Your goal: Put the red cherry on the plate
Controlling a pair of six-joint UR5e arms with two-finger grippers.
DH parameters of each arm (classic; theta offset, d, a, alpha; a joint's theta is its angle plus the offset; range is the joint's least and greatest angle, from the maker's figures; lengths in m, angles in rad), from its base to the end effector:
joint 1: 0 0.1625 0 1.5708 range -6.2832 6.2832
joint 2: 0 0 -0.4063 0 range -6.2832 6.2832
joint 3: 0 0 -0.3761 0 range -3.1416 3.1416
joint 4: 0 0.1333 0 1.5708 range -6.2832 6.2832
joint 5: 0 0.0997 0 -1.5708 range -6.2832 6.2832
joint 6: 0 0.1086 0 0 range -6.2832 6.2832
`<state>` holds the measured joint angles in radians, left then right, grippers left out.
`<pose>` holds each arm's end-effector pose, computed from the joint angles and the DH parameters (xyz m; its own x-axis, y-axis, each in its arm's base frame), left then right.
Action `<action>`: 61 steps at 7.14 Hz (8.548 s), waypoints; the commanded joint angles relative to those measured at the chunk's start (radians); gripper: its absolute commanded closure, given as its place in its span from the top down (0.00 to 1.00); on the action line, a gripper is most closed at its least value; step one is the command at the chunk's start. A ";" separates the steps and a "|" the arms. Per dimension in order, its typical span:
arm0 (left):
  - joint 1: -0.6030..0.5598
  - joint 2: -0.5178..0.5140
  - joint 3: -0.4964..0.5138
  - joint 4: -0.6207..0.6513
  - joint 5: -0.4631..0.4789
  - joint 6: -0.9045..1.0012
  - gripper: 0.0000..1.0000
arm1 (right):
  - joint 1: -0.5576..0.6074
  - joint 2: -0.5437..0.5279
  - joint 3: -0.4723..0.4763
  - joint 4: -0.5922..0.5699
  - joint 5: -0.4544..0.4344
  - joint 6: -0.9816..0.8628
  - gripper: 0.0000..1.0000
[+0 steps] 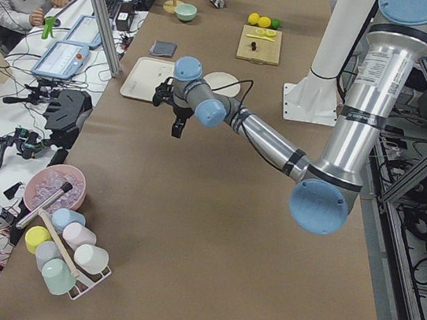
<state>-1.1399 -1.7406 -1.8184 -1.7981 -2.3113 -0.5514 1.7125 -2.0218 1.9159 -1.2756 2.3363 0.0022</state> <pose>0.1711 -0.5160 0.4146 0.6019 0.1960 -0.7741 -0.0217 0.9731 0.2294 0.1012 -0.2983 0.6261 0.7319 -0.0251 0.6809 -0.1403 0.9724 0.1867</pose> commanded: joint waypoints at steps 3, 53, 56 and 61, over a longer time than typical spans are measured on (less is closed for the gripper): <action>-0.314 0.206 0.090 0.111 -0.092 0.561 0.98 | -0.004 0.005 -0.003 -0.030 0.000 -0.001 1.00; -0.368 0.296 0.033 0.074 -0.092 0.630 0.98 | -1.160 0.395 0.184 0.123 -0.533 1.428 0.00; -0.368 0.296 0.034 0.074 -0.092 0.628 0.98 | -1.097 0.695 0.253 -0.257 -0.454 1.424 0.00; -0.363 0.296 0.037 0.074 -0.092 0.630 0.98 | -1.148 1.045 0.114 -0.427 -0.475 1.473 0.00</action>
<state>-1.5051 -1.4450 -1.7821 -1.7242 -2.4037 0.0767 0.5893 -1.0608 2.1002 -1.6961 1.8718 1.4515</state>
